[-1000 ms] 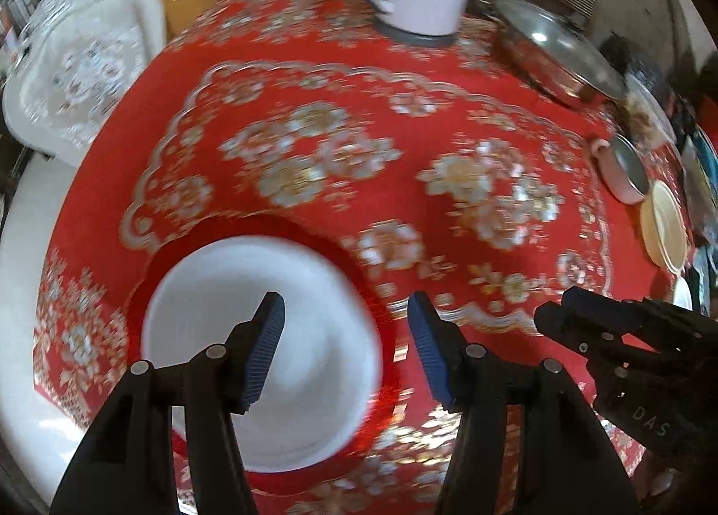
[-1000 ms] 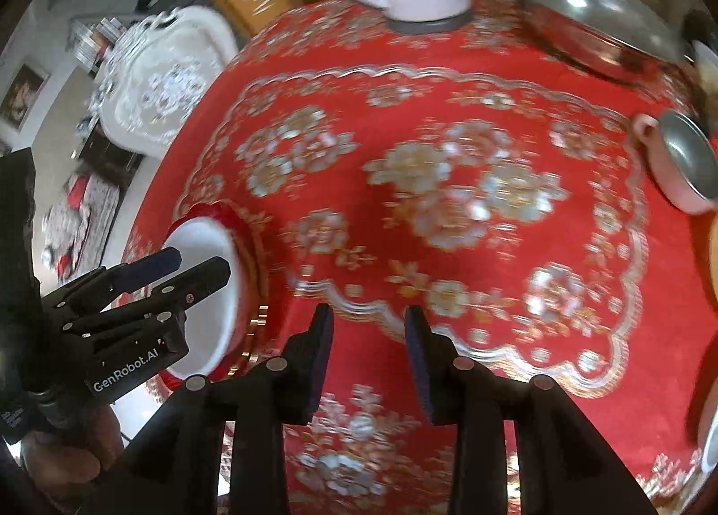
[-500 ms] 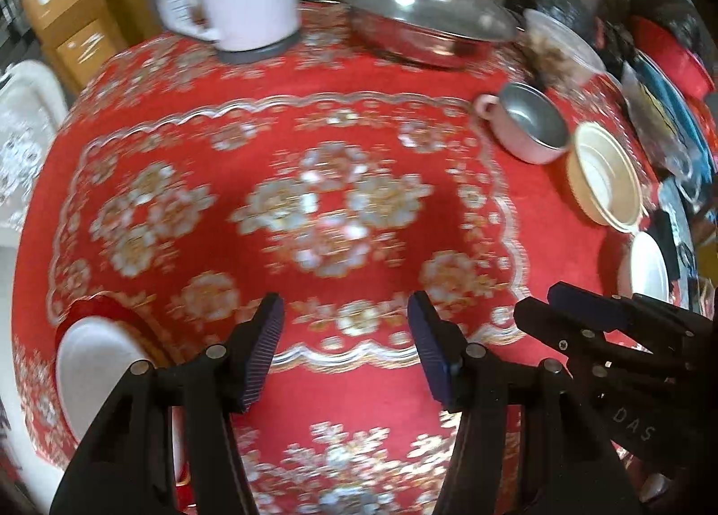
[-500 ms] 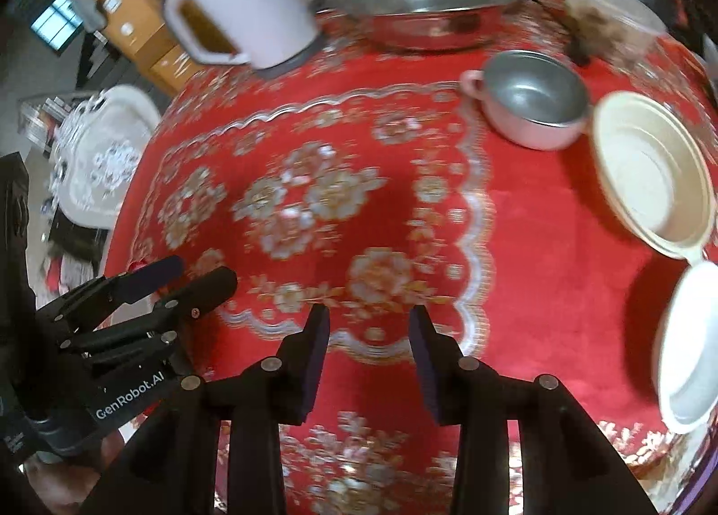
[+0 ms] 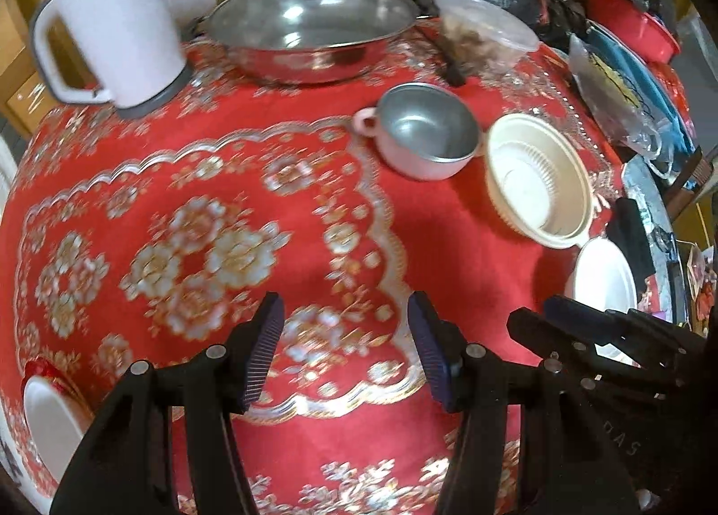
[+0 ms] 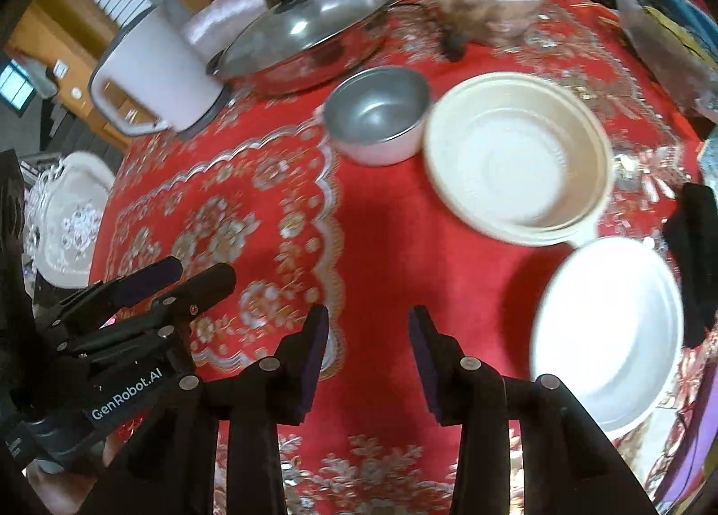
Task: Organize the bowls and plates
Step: 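Move the left tool to the rim of the cream plastic bowl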
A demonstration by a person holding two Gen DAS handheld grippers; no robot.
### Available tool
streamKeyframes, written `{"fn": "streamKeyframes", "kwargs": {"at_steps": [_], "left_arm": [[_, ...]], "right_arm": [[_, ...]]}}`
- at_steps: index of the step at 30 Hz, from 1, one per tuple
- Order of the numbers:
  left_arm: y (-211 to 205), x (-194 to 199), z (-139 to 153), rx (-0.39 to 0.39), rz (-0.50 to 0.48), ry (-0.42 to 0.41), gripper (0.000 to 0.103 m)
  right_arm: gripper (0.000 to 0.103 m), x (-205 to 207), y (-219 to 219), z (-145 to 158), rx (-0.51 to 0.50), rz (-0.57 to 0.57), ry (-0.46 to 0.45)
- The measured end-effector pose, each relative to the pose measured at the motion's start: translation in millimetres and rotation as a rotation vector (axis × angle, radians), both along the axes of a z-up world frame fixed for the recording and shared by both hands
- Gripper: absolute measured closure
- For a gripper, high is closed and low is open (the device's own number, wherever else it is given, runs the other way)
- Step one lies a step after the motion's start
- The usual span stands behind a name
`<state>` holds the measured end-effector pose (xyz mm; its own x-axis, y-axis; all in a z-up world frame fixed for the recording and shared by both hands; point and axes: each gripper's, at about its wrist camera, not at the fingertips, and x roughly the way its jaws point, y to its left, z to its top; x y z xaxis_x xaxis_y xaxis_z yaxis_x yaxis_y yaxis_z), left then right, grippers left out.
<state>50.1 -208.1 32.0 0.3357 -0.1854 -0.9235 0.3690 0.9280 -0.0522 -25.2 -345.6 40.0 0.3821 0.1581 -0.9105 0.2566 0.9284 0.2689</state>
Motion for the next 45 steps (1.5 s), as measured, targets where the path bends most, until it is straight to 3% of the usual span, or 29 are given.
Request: {"fn": "streamKeyframes", "kwargs": {"at_steps": [14,24,45], "left_arm": [[-73,18,16,-0.023,-0.051,-0.063,0.047],[-106,29,5,-0.029,-0.042,-0.057,0.047],[-134,35,-10,-0.030,-0.048,-0.031,0.047]], "right_arm": [[0.057,6,-78,22,-0.070,-0.095,-0.057],[0.054,20,-133,16,-0.098,-0.146,-0.050],[0.050,17,-167,7,-0.074,-0.204,-0.039]]}}
